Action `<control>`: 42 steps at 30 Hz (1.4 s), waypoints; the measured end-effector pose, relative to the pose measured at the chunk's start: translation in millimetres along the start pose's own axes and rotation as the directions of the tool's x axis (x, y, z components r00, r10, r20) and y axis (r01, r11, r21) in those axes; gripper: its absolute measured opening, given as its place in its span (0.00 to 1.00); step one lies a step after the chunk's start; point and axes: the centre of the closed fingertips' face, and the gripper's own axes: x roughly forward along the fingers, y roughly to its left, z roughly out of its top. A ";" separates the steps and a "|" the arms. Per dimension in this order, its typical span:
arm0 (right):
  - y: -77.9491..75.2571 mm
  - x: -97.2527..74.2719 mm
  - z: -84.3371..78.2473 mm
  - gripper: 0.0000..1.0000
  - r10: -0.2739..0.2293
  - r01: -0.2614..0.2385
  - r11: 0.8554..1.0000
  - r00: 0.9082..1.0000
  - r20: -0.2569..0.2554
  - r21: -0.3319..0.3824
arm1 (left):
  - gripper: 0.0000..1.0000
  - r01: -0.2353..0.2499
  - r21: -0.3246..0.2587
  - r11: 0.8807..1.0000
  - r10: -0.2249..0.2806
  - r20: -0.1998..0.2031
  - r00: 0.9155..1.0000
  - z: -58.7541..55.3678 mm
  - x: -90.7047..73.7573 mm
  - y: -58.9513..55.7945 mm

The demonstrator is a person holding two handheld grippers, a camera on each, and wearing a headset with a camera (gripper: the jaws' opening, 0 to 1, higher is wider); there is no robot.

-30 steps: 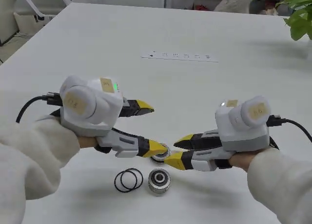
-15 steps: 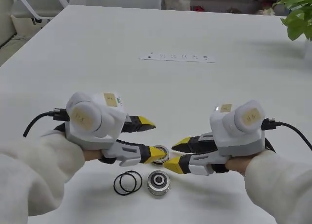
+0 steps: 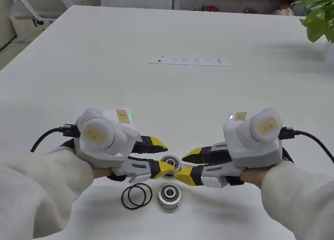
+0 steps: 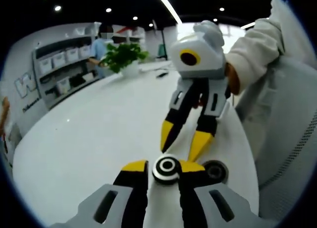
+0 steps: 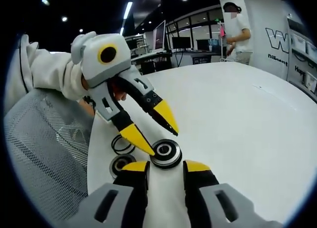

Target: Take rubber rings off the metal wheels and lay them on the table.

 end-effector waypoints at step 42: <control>0.5 0.7 -6.0 0.11 0.015 -0.014 1.000 1.000 -0.023 0.009 | 0.14 0.022 -0.087 0.996 -0.021 0.011 1.000 -3.4 2.3 -6.7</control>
